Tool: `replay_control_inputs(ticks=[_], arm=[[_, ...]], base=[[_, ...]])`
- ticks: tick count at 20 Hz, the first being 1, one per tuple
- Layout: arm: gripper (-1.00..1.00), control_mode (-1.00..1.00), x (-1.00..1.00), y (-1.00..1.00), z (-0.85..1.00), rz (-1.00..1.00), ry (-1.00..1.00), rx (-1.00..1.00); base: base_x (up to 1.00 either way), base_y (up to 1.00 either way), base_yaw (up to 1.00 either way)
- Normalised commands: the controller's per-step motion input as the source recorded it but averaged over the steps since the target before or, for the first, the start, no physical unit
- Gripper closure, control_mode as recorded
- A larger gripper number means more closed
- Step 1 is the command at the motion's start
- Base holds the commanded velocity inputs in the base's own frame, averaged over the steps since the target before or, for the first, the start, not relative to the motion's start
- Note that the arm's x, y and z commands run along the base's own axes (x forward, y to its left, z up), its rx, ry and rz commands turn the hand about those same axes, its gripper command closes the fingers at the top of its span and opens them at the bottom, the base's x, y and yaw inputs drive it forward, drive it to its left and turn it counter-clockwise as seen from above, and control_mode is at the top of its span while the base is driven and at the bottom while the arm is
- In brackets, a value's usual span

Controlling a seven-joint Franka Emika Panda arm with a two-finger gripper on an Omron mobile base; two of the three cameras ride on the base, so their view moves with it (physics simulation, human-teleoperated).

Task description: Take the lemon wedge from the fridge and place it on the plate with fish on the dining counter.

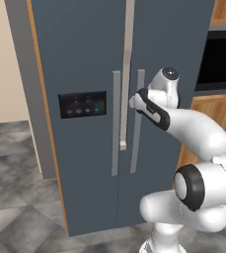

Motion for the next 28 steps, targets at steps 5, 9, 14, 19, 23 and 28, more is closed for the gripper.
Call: replay_control_inputs(ticks=[5, 9, 14, 19, 23, 28], arm=[[-1.0, -1.0, 0.39, 0.0, -0.17, 0.01, -0.13, 0.0], [-1.0, -1.0, 0.49, 0.0, -0.08, 0.0, -0.03, 0.0], [-1.0, -1.0, 0.61, 0.0, -0.02, 0.0, 0.0, 0.0], [-1.0, -1.0, 0.62, 0.0, -0.06, 0.0, 0.0, 0.0], [-1.0, -1.0, 0.51, 0.0, -0.17, 0.0, 0.0, 0.0], [-1.0, -1.0, 0.48, 0.0, -0.24, 0.0, -0.02, -0.01]], base=[[0.0, 0.0, 0.0], [0.0, 0.0, 0.0], [0.0, 0.0, 0.0], [0.0, 0.0, 0.0], [0.0, 0.0, 0.0], [0.0, 0.0, 0.0]])
